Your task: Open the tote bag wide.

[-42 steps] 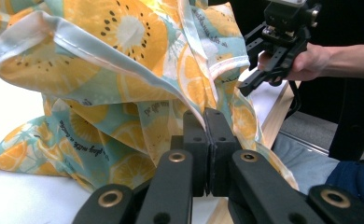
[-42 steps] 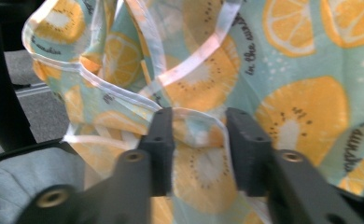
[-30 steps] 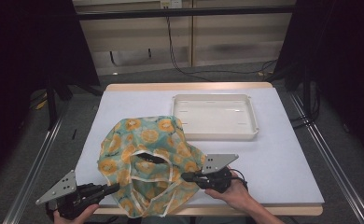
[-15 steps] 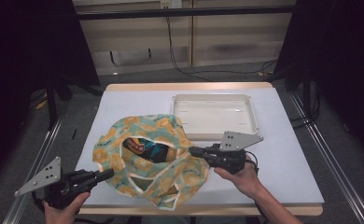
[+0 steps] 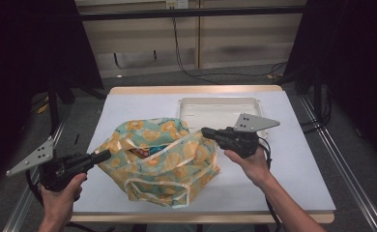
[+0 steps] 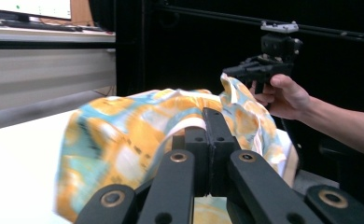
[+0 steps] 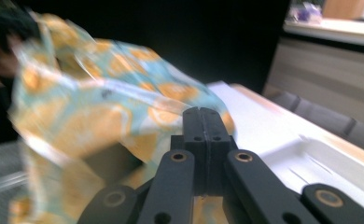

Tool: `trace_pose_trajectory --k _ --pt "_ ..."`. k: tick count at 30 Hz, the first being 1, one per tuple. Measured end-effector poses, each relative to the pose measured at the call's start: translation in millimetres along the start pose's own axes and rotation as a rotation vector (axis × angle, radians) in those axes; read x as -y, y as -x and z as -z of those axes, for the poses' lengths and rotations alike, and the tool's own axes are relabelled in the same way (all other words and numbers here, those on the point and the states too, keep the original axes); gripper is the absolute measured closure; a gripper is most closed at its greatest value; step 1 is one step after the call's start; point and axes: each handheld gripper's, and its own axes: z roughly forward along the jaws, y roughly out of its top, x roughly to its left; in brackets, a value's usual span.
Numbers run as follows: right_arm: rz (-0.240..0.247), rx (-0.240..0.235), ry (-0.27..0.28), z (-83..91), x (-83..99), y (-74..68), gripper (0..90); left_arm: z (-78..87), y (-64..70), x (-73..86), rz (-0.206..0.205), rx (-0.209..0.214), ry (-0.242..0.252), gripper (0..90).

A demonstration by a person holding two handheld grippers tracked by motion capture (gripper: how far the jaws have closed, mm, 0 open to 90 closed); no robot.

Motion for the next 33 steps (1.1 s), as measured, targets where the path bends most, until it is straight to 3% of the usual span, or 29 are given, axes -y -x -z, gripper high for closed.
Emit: trace_pose_trajectory --k 3,8,9,16,17,20,22,23,26,30,33 --pt "0.002 0.024 -0.04 -8.8 6.0 6.9 90.0 -2.8 -16.2 0.0 0.03 -0.028 -0.003 90.0" --pt "-0.028 0.056 -0.037 -17.3 9.7 20.5 90.0 -5.9 -34.5 -1.8 0.045 -0.058 0.005 90.0" --pt "-0.031 0.063 -0.04 -19.3 9.7 23.3 90.0 -9.4 -46.1 -4.2 0.066 -0.066 0.001 90.0" --pt "-0.041 0.097 -0.056 -34.8 10.4 38.4 90.0 -23.1 -59.7 -7.4 0.078 -0.063 0.002 90.0" --pt "-0.053 0.107 -0.065 -38.3 14.8 43.6 90.0 -26.4 -65.1 -4.4 0.08 -0.083 -0.022 90.0" --pt "-0.064 0.116 -0.082 -41.6 23.4 48.0 90.0 -29.6 -74.5 5.2 0.111 -0.093 -0.032 90.0" --pt "-0.065 0.111 -0.098 -43.1 27.1 48.4 90.0 -32.1 -75.9 9.0 0.126 -0.093 -0.038 90.0" --pt "-0.022 0.129 -0.15 -47.7 31.5 45.8 90.0 -38.7 -75.7 14.5 0.129 -0.099 -0.054 90.0" --pt "-0.048 0.123 -0.154 -51.4 37.6 46.0 90.0 -47.3 -78.0 21.3 0.131 -0.105 -0.102 90.0" --pt "-0.07 0.072 -0.156 -52.5 43.6 41.8 86.6 -48.8 -78.4 28.9 0.15 -0.086 -0.11 89.7" --pt "-0.066 0.053 -0.154 -48.4 46.0 37.3 84.1 -49.6 -75.1 35.1 0.141 -0.078 -0.126 88.5"
